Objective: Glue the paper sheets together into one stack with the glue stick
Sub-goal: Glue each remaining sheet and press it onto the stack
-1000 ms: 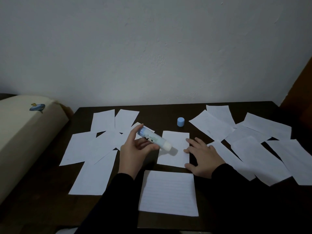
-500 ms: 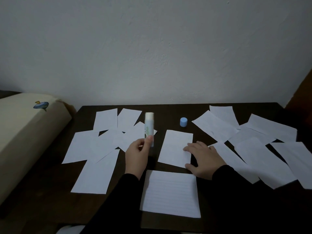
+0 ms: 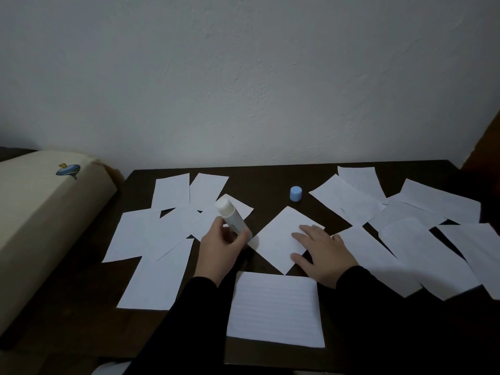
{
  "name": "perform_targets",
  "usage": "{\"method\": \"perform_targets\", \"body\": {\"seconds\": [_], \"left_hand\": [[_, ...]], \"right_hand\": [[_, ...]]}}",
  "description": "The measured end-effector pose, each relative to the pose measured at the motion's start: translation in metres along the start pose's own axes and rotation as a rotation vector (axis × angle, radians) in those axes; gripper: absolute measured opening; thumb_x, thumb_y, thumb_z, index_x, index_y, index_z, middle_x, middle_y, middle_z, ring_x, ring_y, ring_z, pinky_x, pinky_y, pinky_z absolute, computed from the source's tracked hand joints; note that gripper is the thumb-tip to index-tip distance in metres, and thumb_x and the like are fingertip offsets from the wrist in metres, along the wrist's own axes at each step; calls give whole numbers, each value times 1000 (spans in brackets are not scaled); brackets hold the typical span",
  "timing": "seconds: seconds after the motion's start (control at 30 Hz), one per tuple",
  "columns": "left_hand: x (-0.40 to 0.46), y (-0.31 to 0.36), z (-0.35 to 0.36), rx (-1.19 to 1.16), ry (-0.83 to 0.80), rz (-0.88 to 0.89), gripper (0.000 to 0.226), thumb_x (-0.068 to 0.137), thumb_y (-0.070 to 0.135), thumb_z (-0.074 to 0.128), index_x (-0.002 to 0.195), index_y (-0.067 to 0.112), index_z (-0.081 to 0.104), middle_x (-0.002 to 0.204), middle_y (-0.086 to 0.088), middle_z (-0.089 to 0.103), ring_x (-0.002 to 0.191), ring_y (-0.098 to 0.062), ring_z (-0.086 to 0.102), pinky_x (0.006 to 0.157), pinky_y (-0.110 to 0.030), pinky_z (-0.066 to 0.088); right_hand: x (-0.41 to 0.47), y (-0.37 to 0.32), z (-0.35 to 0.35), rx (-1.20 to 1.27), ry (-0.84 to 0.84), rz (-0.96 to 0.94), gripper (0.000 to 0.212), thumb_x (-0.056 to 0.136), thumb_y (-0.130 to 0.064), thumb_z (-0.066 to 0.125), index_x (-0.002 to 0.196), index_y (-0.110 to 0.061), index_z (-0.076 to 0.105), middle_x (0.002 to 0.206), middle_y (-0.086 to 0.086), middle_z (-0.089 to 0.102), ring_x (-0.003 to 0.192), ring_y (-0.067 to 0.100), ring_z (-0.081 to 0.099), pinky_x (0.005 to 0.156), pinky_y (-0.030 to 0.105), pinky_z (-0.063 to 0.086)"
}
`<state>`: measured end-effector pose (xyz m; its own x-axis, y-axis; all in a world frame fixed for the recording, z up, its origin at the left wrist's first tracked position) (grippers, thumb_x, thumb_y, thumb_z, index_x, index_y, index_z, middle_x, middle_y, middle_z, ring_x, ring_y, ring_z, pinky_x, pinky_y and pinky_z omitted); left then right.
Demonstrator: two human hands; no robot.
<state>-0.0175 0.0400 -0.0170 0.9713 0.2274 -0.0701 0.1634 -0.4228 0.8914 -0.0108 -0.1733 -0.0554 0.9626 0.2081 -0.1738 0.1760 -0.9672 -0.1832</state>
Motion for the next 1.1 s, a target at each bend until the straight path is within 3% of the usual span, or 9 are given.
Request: {"method": "perform_targets", "body": {"seconds": [0.13, 0.33, 0.4, 0.5, 0.57, 0.67, 0.8, 1.0, 1.1], "left_hand": [[6, -6, -11, 136, 71, 30, 38, 82, 30, 73, 109, 25, 47, 114, 1, 60, 95, -16, 57, 82, -28, 48], [9, -18, -11, 194, 77, 23, 33, 82, 28, 73, 106, 18, 52, 114, -2, 64, 91, -14, 58, 73, -20, 42], [10, -19, -12, 188, 72, 23, 40, 80, 30, 76, 110, 18, 53, 117, -2, 64, 92, -14, 59, 74, -20, 43], [7, -11, -21, 85, 134, 27, 69, 71, 37, 83, 127, 23, 45, 125, 3, 55, 98, -16, 58, 79, -27, 49], [-2, 8, -35, -7, 257, 101, 73, 68, 38, 84, 127, 26, 43, 119, 5, 50, 95, -13, 56, 76, -25, 49], [-23, 45, -40, -58, 337, 326, 51, 74, 31, 81, 113, 26, 49, 101, 5, 52, 86, -9, 54, 69, -14, 44], [-39, 67, 13, 139, 70, 493, 18, 85, 29, 70, 98, 26, 58, 83, 8, 56, 75, -7, 54, 64, -10, 43], [-24, 26, 78, 591, -123, 376, 37, 95, 36, 52, 129, 22, 53, 134, 7, 49, 123, -8, 46, 104, -25, 39], [-26, 25, 85, 695, -106, 411, 29, 97, 36, 47, 120, 20, 56, 130, 5, 51, 122, -12, 47, 103, -33, 41]], "right_hand": [[-3, -4, -4, -88, 60, 75, 60, 95, -60, 33, 147, -31, 30, 155, -3, 26, 141, 20, 25, 111, 45, 24], [-4, -8, -5, -127, 66, 143, 64, 93, -65, 31, 146, -31, 30, 153, 0, 30, 139, 22, 29, 109, 45, 28], [-6, -8, -7, -100, 78, 131, 63, 93, -64, 33, 146, -31, 31, 154, 0, 27, 139, 22, 28, 109, 44, 28], [-11, 1, -24, -10, 137, 143, 58, 94, -60, 37, 144, -31, 35, 151, -1, 30, 135, 20, 31, 106, 41, 32], [-16, 19, -39, 59, 166, 213, 54, 94, -55, 43, 140, -28, 40, 143, 0, 39, 129, 19, 38, 102, 38, 37], [-30, 58, -50, 131, 162, 383, 50, 93, -49, 51, 135, -21, 48, 132, 4, 48, 121, 22, 46, 98, 38, 43], [-51, 92, -42, 103, 50, 582, 60, 91, -51, 53, 136, -13, 45, 133, 9, 45, 121, 24, 45, 97, 36, 43], [-58, 93, -24, 22, 0, 565, 68, 88, -63, 48, 136, -14, 44, 142, 9, 37, 129, 24, 38, 102, 39, 39], [-57, 91, -21, 0, -15, 519, 72, 87, -65, 47, 140, -17, 41, 144, 9, 35, 132, 24, 35, 104, 40, 35]]}}
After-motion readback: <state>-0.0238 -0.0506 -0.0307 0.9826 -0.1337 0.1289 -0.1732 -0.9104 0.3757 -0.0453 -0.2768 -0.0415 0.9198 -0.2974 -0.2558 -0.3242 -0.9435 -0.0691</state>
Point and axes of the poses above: each hand's wrist, its own x-axis towards the middle knuckle, its own z-axis out of the palm, y = z × x, the point moved 10 cm from there along x, towards the middle knuckle
